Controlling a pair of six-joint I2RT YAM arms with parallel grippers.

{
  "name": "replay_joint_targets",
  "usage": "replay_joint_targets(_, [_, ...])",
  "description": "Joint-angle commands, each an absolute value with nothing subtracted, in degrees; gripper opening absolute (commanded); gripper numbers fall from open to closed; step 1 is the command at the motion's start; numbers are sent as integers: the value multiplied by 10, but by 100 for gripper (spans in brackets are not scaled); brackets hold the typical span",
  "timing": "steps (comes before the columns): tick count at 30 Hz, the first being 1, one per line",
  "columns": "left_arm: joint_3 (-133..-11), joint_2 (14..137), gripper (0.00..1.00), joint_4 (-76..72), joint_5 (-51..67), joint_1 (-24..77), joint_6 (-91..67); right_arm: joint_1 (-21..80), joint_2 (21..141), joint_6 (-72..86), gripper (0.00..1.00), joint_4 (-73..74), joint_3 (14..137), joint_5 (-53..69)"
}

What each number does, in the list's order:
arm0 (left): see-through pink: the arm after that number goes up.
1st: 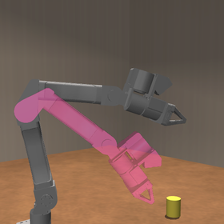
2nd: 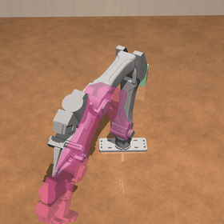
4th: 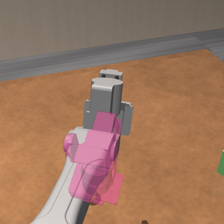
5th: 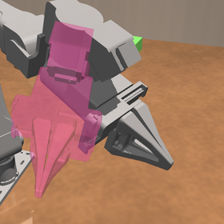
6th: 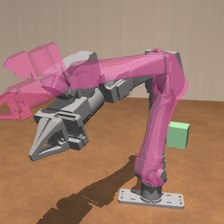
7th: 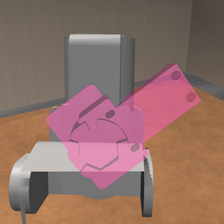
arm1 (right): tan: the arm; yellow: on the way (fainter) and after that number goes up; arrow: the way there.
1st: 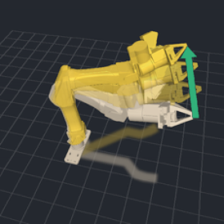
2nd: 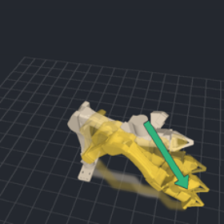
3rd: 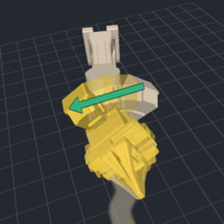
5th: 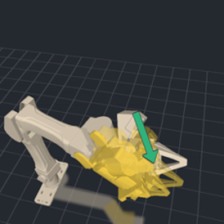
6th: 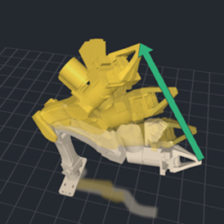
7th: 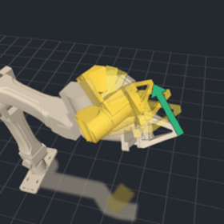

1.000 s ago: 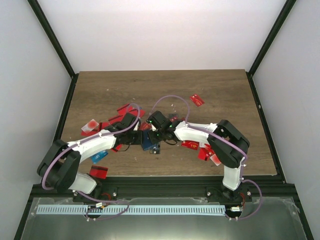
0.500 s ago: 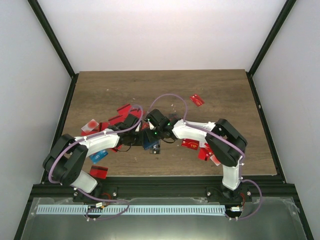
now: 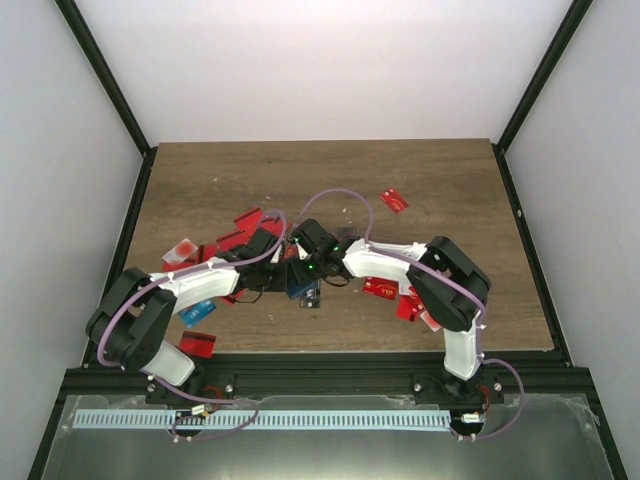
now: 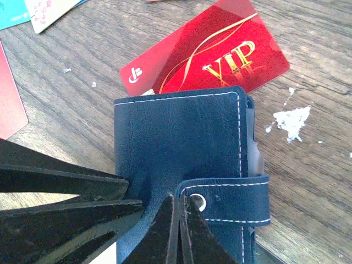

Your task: Put the credit cards into the card holder

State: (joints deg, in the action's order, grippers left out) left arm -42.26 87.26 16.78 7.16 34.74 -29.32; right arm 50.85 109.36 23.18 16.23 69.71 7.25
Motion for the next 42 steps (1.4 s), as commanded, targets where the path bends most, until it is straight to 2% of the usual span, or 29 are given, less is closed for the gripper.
replay_joint_targets(1, [-413, 881, 15, 160, 85, 345, -283, 506, 1112, 240, 1, 146, 714, 68])
replay_joint_targets(11, [-408, 882, 15, 156, 91, 345, -281, 499, 1123, 248, 1, 136, 716, 70])
replay_joint_targets(28, [-404, 879, 13, 144, 111, 345, -278, 454, 1236, 224, 1, 210, 762, 146])
replay_joint_targets(36, [-438, 788, 15, 186, 33, 318, -301, 453, 1291, 196, 1, 251, 786, 157])
replay_joint_targets(42, [-477, 824, 18, 208, -26, 258, -299, 450, 1308, 187, 1, 261, 794, 175])
